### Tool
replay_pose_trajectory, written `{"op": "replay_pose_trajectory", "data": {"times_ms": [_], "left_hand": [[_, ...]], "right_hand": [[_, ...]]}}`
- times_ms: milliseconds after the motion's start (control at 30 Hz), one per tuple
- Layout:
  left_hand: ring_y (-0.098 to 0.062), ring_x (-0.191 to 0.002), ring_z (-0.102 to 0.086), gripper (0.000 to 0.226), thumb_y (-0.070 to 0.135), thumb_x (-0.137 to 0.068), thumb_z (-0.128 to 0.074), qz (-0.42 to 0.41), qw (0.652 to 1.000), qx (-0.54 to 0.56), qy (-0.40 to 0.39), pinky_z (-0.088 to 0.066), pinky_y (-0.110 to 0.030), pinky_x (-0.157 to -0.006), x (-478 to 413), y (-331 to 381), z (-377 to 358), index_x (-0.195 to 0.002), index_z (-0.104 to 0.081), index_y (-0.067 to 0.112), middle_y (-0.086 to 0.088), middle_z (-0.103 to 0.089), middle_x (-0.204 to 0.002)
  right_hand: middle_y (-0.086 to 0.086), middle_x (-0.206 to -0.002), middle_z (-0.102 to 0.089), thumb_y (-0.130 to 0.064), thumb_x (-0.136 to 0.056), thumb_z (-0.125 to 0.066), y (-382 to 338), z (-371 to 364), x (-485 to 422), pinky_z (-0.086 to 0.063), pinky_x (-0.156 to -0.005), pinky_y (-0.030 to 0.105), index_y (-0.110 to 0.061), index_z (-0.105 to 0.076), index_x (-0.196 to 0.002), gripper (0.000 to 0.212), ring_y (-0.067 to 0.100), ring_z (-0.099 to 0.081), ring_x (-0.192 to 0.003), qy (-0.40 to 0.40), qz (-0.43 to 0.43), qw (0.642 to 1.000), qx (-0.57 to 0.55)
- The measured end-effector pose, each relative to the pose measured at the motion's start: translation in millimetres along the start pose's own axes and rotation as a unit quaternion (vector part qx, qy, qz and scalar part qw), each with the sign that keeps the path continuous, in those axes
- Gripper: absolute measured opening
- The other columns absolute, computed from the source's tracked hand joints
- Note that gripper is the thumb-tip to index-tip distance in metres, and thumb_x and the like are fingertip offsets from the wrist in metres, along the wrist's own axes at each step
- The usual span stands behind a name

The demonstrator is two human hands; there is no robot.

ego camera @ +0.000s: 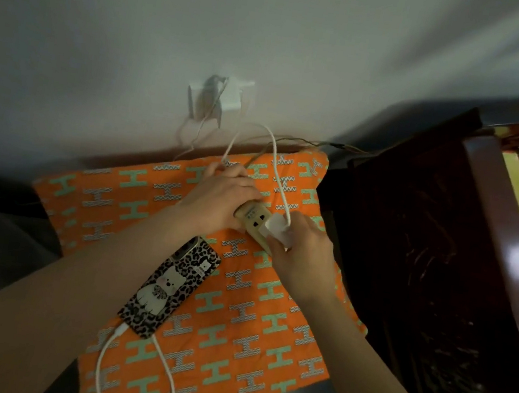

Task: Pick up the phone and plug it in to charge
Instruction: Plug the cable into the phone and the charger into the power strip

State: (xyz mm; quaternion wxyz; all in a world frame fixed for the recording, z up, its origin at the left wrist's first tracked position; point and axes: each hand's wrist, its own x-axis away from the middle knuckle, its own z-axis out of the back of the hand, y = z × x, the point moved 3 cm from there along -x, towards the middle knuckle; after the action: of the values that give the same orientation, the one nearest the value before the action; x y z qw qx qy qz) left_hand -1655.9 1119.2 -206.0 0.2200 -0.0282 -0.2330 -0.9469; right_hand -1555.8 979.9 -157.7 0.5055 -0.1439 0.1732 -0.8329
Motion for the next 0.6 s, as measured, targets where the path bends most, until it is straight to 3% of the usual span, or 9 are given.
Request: {"op": "replay_pose_trajectory", "data": {"times_ms": [167, 267, 433, 500, 600], "left_hand": [[-0.013, -0.117, -0.041, 0.059, 0.049, -0.063, -0.073, 0.000, 1.000, -0.004, -0.001, -0.024, -0.047, -0.101, -1.3, 0.2, 0.8, -0.119, -0.058, 0.038, 0.015, -0.061, -0.119], [-0.013, -0.117, -0.040, 0.060, 0.049, -0.061, -0.074, 0.007, 1.000, -0.006, -0.006, -0.024, -0.047, -0.100, -2.0, 1.0, 1.3, -0.118, -0.058, 0.039, 0.016, -0.061, -0.119], [-0.013, -0.119, -0.039, 0.060, 0.050, -0.063, -0.073, 0.005, 1.000, -0.019, -0.019, -0.023, -0.050, -0.103, -1.3, 1.0, -0.4, -0.119, -0.055, 0.039, 0.015, -0.059, -0.121], [-0.014, -0.122, -0.037, 0.063, 0.050, -0.065, -0.072, 0.005, 0.999, -0.026, -0.025, -0.022, -0.051, -0.107, 1.6, 1.8, -0.4, -0.123, -0.052, 0.038, 0.014, -0.056, -0.125], [-0.015, -0.129, -0.033, 0.068, 0.047, -0.068, -0.072, 0.008, 0.999, -0.021, -0.031, -0.023, -0.051, -0.111, 18.3, 8.9, 5.3, -0.130, -0.046, 0.034, 0.011, -0.050, -0.131]], "right_hand": [[0.006, -0.086, -0.068, -0.019, -0.076, -0.075, 8.6, -10.0, 1.0, -0.029, -0.048, 0.011, -0.007, -0.064, -0.096, 0.026, 0.018, -0.058, -0.064, -0.005, -0.013, 1.000, -0.007], [0.007, -0.081, -0.067, -0.017, -0.073, -0.077, 11.4, -16.1, -0.6, -0.027, -0.046, 0.015, -0.007, -0.064, -0.094, 0.027, 0.017, -0.051, -0.058, 0.004, -0.024, 1.000, -0.009], [0.001, -0.068, -0.061, -0.016, -0.066, -0.082, 10.7, -19.1, -0.4, -0.014, -0.047, 0.008, -0.009, -0.059, -0.079, 0.027, 0.003, -0.032, -0.047, 0.030, -0.033, 0.999, -0.016], [-0.001, -0.072, -0.059, -0.017, -0.070, -0.080, 11.6, -21.3, -1.0, -0.014, -0.048, 0.009, -0.010, -0.057, -0.081, 0.027, 0.001, -0.031, -0.048, 0.025, -0.037, 0.999, -0.021], [0.007, -0.096, -0.060, -0.023, -0.077, -0.074, 13.2, -22.8, 2.9, -0.024, -0.049, 0.015, -0.011, -0.054, -0.098, 0.031, 0.011, -0.041, -0.064, -0.037, -0.073, 0.996, -0.044]]}}
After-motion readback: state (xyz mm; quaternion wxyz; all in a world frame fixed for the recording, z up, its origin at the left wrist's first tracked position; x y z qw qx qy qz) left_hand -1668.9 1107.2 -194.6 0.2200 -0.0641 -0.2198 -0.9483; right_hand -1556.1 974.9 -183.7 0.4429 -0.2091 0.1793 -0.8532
